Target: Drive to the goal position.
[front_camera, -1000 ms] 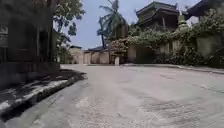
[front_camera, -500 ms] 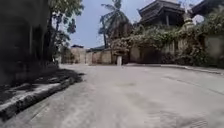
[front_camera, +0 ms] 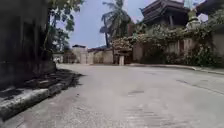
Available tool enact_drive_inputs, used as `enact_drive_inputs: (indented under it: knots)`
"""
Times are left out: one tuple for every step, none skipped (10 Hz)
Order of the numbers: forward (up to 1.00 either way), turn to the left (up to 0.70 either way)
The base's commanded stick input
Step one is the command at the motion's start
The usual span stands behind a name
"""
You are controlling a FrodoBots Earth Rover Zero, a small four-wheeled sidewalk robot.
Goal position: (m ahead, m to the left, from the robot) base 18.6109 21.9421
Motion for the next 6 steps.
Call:
enact_drive_inputs:
  knots:
    - [1.0, 0.0]
    - [1.0, 0.0]
    - [1.0, 0.0]
    - [1.0, 0.0]
    - [1.0, 0.0]
    - [1.0, 0.0]
